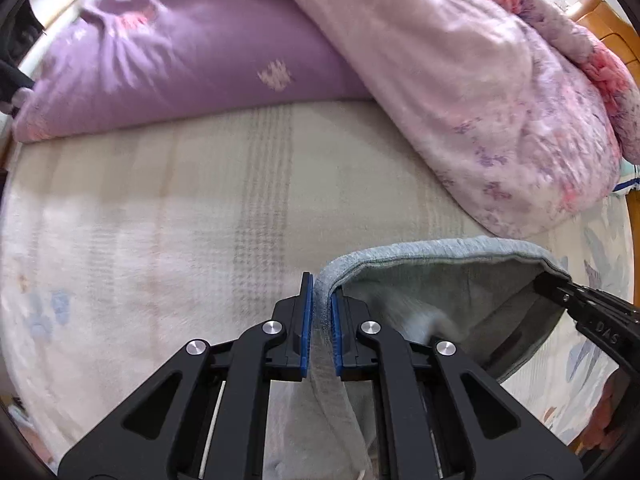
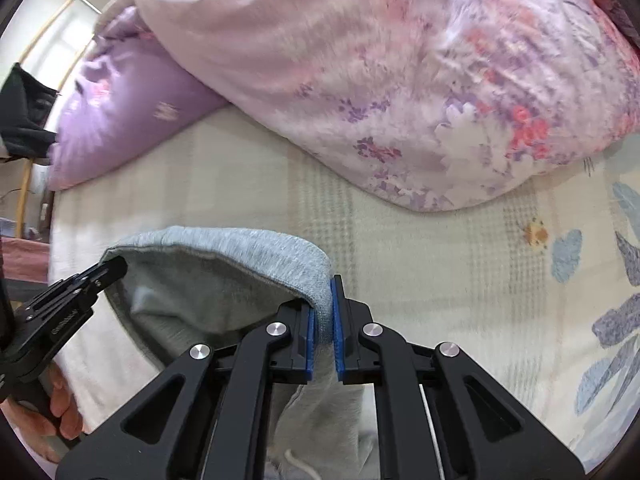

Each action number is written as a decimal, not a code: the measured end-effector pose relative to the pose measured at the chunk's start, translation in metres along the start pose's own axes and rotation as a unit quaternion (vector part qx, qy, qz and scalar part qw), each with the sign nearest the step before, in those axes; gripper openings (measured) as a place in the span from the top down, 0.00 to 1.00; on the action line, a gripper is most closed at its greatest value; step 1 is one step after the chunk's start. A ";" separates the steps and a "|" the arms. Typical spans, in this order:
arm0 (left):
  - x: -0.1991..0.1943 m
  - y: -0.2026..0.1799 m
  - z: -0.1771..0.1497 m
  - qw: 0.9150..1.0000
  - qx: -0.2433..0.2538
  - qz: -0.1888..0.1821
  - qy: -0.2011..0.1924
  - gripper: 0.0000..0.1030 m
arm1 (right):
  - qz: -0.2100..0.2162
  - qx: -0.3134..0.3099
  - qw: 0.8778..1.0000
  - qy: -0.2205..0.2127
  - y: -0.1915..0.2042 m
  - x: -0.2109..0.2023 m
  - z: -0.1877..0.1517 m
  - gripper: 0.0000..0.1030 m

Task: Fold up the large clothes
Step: 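Lift the hood with both tools and fold it toward the hem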

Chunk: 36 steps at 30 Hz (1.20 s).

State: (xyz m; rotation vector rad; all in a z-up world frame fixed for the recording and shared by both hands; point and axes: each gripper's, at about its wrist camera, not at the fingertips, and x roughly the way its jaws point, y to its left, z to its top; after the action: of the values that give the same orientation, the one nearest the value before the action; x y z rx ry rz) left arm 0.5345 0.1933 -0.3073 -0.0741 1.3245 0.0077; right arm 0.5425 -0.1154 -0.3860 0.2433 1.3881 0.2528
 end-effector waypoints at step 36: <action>-0.156 -0.077 -0.337 0.996 -0.076 -0.017 0.039 0.96 | 0.034 -0.060 0.997 0.034 0.027 -0.159 -0.323 0.93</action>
State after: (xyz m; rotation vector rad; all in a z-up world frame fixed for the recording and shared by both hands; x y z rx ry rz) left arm 0.1735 0.1025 -0.2340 -0.2276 1.3988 0.0773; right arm 0.1972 -0.1340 -0.2822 0.1844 1.4284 0.4030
